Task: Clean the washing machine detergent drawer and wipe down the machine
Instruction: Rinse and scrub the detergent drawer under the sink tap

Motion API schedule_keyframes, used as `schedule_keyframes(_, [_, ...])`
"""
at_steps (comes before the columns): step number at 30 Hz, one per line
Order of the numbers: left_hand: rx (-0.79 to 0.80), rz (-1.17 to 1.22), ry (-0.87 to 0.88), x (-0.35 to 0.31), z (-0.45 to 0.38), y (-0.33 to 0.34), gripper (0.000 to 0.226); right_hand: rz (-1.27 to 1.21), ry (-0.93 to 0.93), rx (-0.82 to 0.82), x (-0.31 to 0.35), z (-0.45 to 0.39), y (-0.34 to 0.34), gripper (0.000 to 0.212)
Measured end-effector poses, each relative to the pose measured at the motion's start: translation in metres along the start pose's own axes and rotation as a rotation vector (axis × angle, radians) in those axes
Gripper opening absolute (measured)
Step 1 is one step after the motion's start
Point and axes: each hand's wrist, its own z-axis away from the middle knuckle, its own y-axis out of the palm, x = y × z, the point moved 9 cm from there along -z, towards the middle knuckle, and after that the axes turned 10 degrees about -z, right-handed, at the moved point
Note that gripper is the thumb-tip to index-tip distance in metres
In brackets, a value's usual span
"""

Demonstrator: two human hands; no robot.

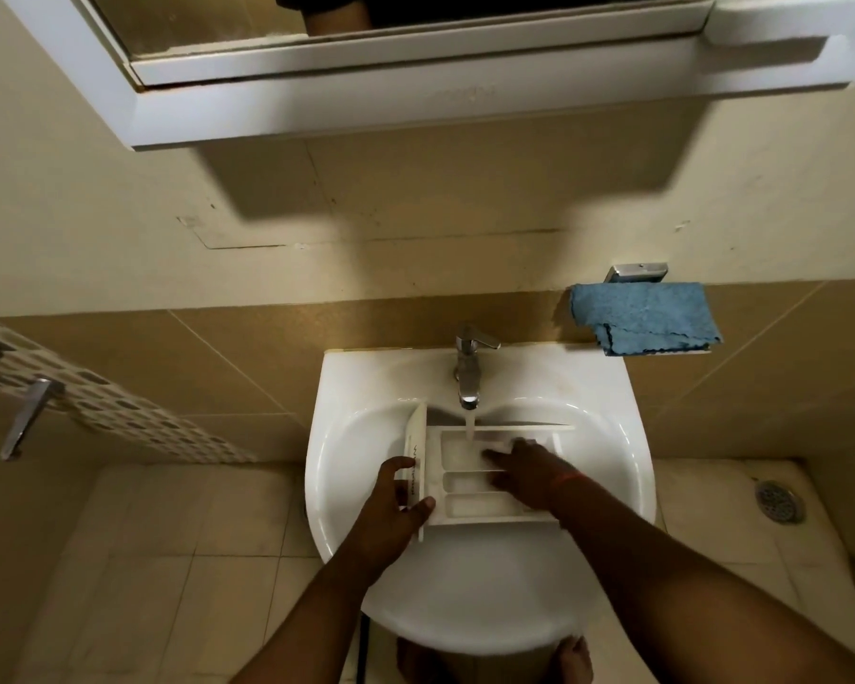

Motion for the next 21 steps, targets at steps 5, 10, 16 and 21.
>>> schedule_keyframes(5, [-0.001, 0.013, -0.012, 0.001, 0.0, 0.0, 0.051, -0.169, -0.068, 0.051, 0.064, 0.002, 0.002, 0.038])
schedule_keyframes(10, [0.005, 0.025, -0.017, 0.001, -0.001, 0.0, 0.051, -0.937, 0.113, -0.476, 0.043, 0.007, -0.043, 0.015])
schedule_keyframes(16, [-0.005, 0.038, -0.011, 0.004, -0.001, 0.0, 0.051, -0.678, -0.185, -0.519, 0.095, 0.004, -0.052, 0.029])
schedule_keyframes(21, [-0.022, 0.05, -0.038, 0.005, -0.001, 0.002, 0.054, -0.154, -0.387, -0.542, 0.072, 0.014, -0.022, 0.051])
